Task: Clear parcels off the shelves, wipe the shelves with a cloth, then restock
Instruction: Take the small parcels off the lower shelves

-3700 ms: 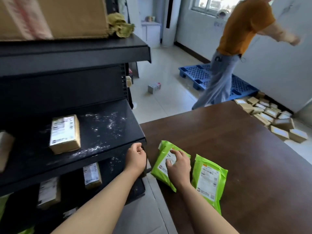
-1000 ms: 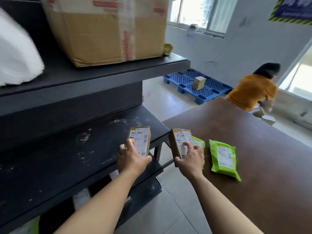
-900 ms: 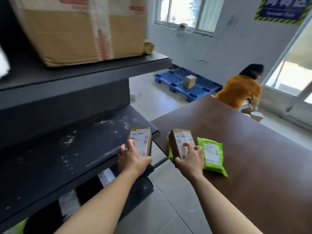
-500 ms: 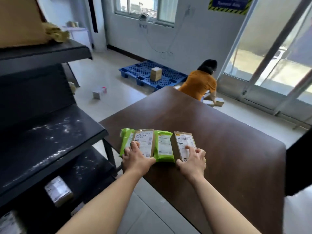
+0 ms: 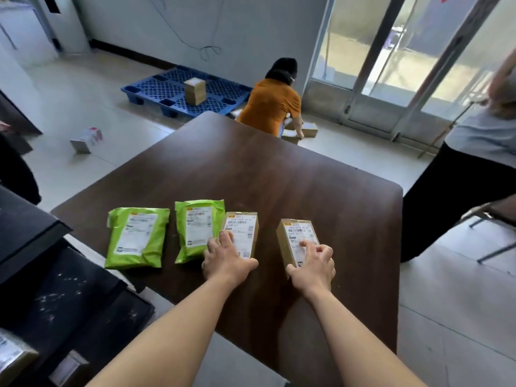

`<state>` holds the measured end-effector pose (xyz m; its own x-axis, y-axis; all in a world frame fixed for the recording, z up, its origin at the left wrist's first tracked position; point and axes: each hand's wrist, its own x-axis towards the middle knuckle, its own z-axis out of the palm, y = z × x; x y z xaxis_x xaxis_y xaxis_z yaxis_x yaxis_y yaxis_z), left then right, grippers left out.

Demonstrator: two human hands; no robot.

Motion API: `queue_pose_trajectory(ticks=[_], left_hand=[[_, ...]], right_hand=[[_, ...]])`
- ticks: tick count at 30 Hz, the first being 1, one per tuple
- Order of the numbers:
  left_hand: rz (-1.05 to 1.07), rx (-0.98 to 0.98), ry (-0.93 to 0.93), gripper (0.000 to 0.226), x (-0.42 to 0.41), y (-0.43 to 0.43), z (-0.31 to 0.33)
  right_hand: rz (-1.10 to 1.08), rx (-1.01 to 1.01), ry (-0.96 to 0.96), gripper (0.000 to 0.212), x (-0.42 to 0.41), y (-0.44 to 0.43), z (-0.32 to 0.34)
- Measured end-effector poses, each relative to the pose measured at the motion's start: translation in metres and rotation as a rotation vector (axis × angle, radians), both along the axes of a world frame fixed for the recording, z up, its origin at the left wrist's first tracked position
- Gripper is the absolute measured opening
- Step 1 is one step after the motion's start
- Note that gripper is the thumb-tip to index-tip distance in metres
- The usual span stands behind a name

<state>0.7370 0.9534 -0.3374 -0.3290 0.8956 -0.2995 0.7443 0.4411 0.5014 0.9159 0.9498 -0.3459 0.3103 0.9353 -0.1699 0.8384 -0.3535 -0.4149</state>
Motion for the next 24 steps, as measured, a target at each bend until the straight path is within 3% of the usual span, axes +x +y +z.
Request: queue_pose_trajectory(ticks=[16,24], left_hand=[[-0.128,-0.068,0.141,0.081,0.048,0.029,-0.065],[-0.139,-0.121,0.107,0.089,0.04,0.027,-0.075]], right_hand=[[-0.051,-0.07,-0.049,0.062,0.04,0.017,-0.057],[-0.061,-0.129,0.008,0.061,0.033,0.018,-0.062]])
